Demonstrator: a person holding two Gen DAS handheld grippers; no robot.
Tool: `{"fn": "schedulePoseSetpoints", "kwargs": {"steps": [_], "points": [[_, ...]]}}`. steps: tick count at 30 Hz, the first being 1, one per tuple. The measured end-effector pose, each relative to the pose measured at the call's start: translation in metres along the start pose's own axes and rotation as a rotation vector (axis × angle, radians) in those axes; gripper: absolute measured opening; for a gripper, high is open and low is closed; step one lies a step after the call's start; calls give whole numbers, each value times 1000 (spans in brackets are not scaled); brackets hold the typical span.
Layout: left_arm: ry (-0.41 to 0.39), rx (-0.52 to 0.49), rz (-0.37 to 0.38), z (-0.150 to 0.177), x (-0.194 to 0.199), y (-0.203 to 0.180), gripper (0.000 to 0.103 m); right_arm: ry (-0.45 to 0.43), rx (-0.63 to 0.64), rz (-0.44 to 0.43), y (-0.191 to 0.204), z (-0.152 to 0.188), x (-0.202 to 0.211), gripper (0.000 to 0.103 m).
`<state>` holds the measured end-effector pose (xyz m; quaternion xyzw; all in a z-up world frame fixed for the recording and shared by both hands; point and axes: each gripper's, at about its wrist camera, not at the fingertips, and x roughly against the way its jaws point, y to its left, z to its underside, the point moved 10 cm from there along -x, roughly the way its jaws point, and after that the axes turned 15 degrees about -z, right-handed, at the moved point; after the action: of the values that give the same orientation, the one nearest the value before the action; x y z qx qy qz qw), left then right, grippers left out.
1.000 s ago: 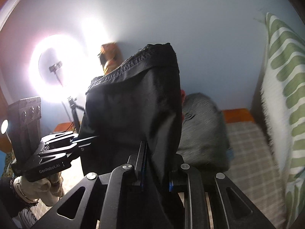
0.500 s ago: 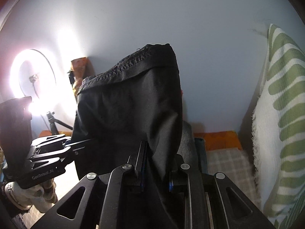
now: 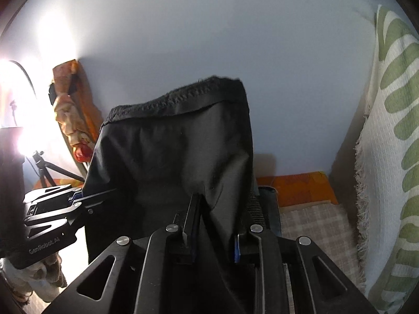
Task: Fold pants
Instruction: 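Carry the folded black trousers with both tools onto the dark clothes stack, then open both tools and pull them back from the stacked trousers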
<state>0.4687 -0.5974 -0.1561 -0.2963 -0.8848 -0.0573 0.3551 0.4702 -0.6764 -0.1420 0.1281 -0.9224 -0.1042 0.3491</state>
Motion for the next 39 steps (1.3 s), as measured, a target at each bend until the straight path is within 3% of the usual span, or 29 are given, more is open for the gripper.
{"fn": "schedulePoseSetpoints", "kwargs": {"steps": [9,12,14,15,16,21,31,39], "points": [[43,-1,-61,11,-8,7,20,15,-22,73,-16,10,-6,37],[43,3,-68,12,-6,9,41,8,-31,77,-20,11,-2,40],[29,5,-75,10,-3,9,59,4,-36,79,-20,11,1,49],[20,3,-80,7,-1,6,61,-2,-35,85,-20,11,4,59],[16,0,-83,6,1,5,62,-9,-32,92,-18,10,7,68],[-6,-27,-102,0,17,3,67,-28,-21,115,-8,8,21,78],[-21,-19,-102,7,44,24,67,-66,-31,134,5,12,58,83],[-71,-28,-118,16,105,29,68,-119,-44,105,39,12,102,84]]}}
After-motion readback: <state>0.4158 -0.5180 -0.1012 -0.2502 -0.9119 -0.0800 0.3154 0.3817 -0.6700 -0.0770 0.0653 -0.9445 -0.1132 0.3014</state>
